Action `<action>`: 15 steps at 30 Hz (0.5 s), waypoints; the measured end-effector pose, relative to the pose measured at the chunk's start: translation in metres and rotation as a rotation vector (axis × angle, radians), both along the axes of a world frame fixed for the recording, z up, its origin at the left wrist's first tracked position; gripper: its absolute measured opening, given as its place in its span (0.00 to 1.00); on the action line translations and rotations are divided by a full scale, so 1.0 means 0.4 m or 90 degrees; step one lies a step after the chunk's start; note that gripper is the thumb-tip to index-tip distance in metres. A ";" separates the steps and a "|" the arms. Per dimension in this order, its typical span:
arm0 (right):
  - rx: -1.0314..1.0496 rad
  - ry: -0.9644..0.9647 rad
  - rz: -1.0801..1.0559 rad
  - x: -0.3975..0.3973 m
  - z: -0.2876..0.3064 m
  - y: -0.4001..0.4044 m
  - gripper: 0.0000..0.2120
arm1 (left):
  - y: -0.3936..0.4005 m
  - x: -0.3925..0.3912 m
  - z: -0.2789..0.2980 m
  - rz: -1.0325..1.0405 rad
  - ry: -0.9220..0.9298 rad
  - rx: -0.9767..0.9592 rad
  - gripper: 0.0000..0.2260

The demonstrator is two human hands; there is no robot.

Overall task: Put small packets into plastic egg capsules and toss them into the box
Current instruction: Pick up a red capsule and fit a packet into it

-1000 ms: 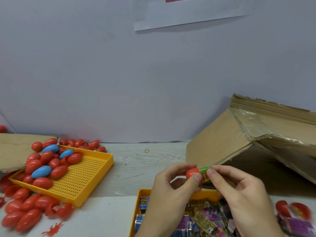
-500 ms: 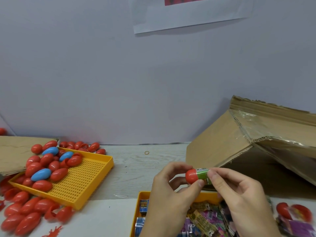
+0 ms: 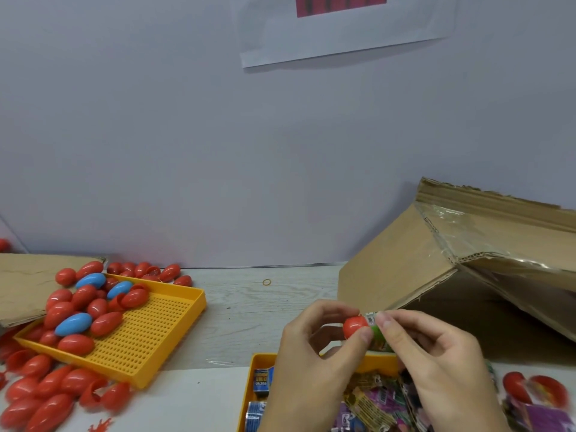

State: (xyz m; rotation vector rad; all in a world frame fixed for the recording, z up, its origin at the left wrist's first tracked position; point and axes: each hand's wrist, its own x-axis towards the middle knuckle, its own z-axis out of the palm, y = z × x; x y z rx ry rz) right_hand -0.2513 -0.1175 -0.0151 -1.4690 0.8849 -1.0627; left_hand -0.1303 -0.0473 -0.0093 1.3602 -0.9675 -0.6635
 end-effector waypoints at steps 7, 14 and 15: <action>0.016 -0.010 0.000 0.001 0.001 -0.004 0.10 | 0.000 0.004 -0.005 0.007 0.016 0.002 0.14; 0.017 0.003 0.030 -0.004 -0.001 -0.008 0.08 | 0.000 0.004 -0.006 -0.002 -0.009 0.020 0.14; 0.013 0.005 0.035 -0.004 -0.003 -0.009 0.06 | 0.001 0.004 -0.004 -0.002 -0.015 0.021 0.14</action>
